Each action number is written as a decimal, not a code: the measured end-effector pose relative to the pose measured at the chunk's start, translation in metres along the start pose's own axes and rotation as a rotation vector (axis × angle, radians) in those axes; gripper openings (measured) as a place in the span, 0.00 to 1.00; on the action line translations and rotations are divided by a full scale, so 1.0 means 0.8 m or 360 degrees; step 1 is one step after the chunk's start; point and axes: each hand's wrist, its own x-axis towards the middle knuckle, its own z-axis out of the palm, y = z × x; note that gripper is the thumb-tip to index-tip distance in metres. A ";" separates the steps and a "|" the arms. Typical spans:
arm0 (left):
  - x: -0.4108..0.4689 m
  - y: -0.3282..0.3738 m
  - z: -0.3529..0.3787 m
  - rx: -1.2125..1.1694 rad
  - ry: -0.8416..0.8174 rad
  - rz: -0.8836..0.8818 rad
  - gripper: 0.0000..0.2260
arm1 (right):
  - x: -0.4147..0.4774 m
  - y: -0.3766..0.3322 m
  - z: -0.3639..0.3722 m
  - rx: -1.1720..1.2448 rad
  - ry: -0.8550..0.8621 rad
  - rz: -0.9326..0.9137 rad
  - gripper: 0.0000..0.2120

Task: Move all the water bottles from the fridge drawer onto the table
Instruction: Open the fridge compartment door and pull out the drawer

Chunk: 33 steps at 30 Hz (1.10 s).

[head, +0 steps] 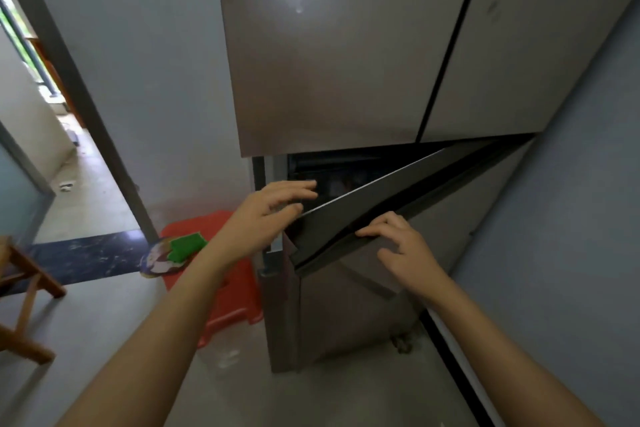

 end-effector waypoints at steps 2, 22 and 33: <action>0.004 0.002 0.023 -0.0066 -0.0120 -0.0030 0.13 | -0.017 0.002 -0.009 0.0054 0.0058 -0.0006 0.19; -0.091 0.177 0.279 0.0015 -0.0171 0.0596 0.15 | -0.235 0.059 -0.201 0.0329 0.0169 0.0270 0.11; 0.026 0.243 0.399 0.0843 -0.0581 0.0806 0.27 | -0.340 0.082 -0.334 0.0257 0.0143 0.0879 0.13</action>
